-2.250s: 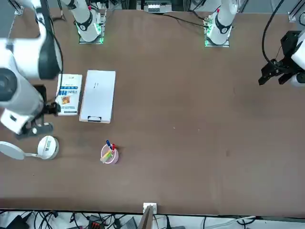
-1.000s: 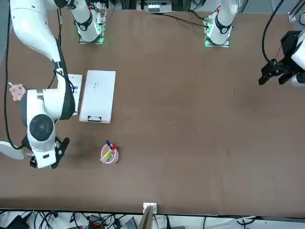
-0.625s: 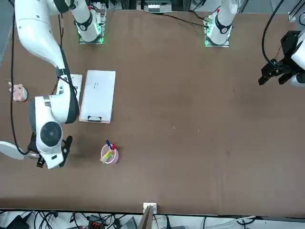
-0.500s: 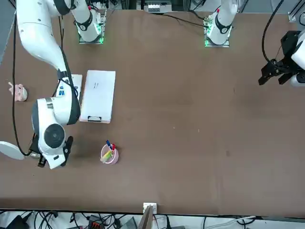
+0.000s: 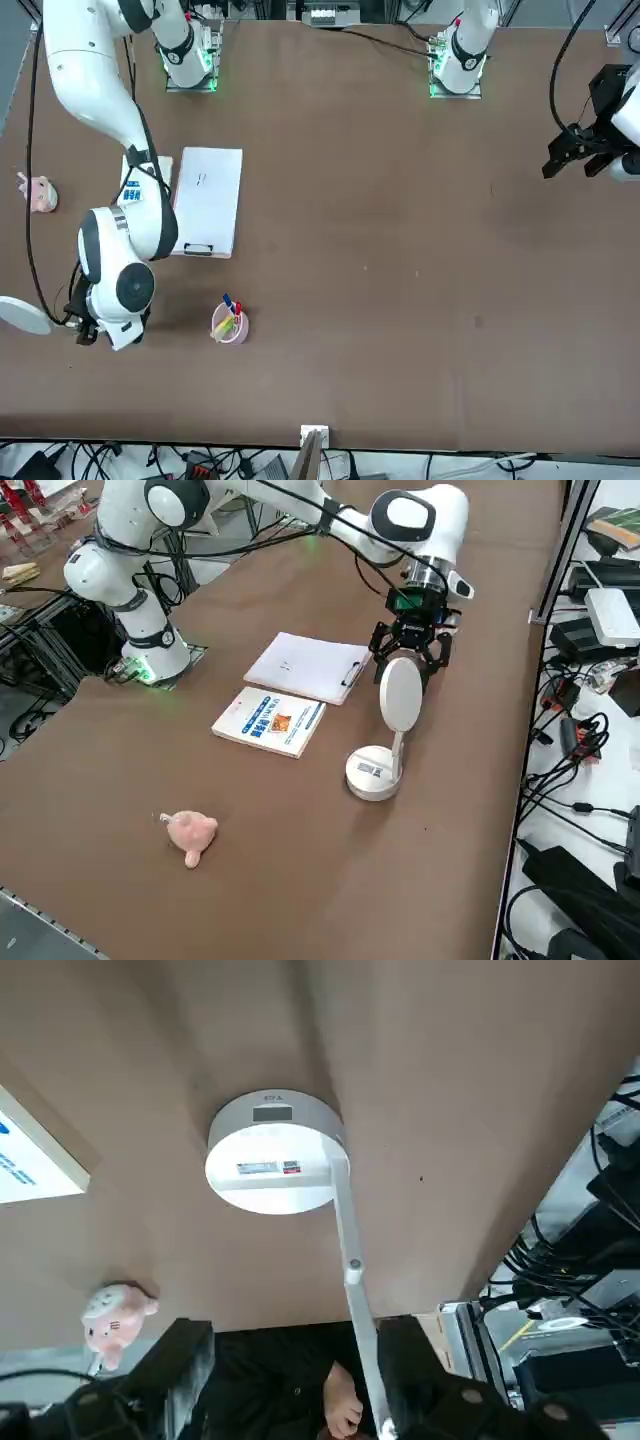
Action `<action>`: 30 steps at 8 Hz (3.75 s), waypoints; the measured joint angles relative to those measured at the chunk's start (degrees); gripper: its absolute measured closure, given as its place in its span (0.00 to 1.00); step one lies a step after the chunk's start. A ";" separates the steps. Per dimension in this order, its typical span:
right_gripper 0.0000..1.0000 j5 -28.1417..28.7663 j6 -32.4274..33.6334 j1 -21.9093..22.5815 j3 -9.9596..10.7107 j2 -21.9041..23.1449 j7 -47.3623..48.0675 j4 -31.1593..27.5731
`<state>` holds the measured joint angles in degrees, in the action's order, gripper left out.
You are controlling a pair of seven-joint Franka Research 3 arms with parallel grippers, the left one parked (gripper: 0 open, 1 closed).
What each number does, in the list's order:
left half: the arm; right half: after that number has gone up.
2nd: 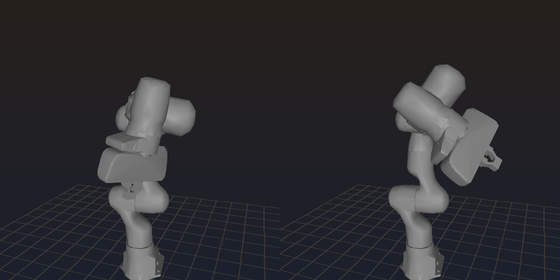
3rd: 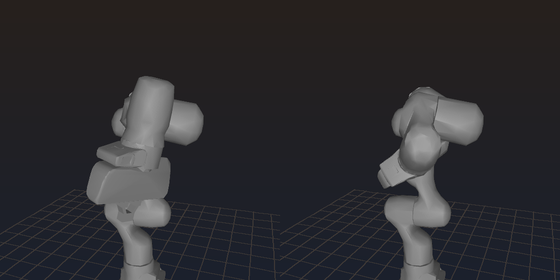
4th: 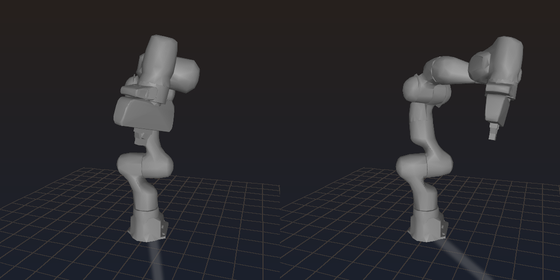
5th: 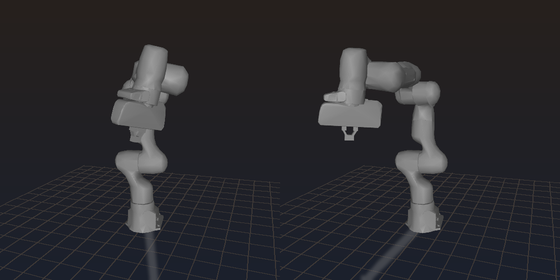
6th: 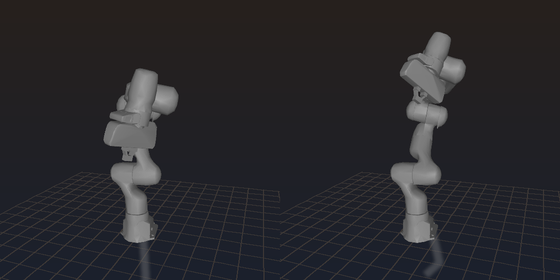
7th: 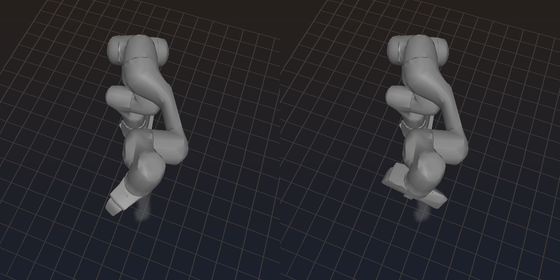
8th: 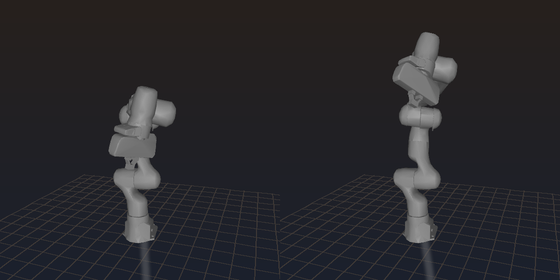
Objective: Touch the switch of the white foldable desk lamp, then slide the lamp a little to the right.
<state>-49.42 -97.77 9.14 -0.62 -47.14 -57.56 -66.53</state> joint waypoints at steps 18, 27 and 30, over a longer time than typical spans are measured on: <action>0.00 14.27 -39.67 -5.65 5.22 10.91 50.41 -31.25; 0.00 13.81 -52.06 -9.14 6.26 10.63 52.81 -36.55; 0.00 13.81 -52.24 -9.16 6.15 10.61 53.00 -36.85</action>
<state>-35.61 -150.01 -0.02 5.53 -36.53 -4.57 -103.38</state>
